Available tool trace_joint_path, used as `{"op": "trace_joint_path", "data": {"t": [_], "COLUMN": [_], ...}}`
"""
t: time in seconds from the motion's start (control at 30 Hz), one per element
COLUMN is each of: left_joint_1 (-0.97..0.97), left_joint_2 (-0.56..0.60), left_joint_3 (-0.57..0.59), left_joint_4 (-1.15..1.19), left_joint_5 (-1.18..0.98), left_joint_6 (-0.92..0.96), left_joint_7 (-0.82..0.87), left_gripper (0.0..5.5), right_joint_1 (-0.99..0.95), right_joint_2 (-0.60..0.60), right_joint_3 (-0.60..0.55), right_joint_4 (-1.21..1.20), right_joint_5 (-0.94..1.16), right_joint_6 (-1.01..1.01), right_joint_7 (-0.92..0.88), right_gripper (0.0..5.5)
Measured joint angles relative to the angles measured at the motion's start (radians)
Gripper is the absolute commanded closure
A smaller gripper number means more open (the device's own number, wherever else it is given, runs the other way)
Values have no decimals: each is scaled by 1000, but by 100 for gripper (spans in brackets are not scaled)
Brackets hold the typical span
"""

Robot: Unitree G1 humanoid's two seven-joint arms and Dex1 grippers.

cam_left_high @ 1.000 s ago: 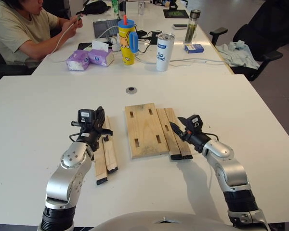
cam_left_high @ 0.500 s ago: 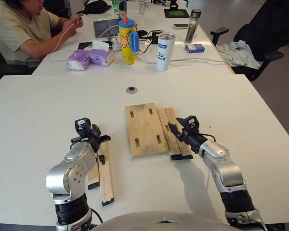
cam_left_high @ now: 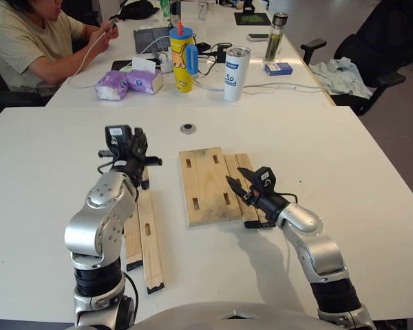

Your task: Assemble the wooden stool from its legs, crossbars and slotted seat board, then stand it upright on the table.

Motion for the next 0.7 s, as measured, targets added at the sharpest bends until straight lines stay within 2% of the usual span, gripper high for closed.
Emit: {"op": "trace_joint_path", "data": {"t": [0.2,0.37,0.47,0.6,0.7], "left_joint_1": [9,15,86,168,162], "left_joint_2": [38,43,50,134,260], "left_joint_3": [93,82,81,101,210], "left_joint_4": [5,30,32,33,98], "left_joint_5": [18,20,-3,-216,-458], "left_joint_6": [-129,-196,-219,-147,30], "left_joint_7": [-30,-76,-140,-386,-551], "left_gripper": [507,507,507,507,507], "right_joint_1": [-82,-108,-122,-107,-32], "right_joint_2": [0,14,60,75,67], "right_joint_3": [143,231,291,316,275], "right_joint_4": [33,117,158,176,136], "right_joint_5": [121,126,126,109,110], "right_joint_6": [115,112,84,51,44], "right_joint_7": [217,310,350,339,285], "right_gripper": [335,335,335,335,335]}}
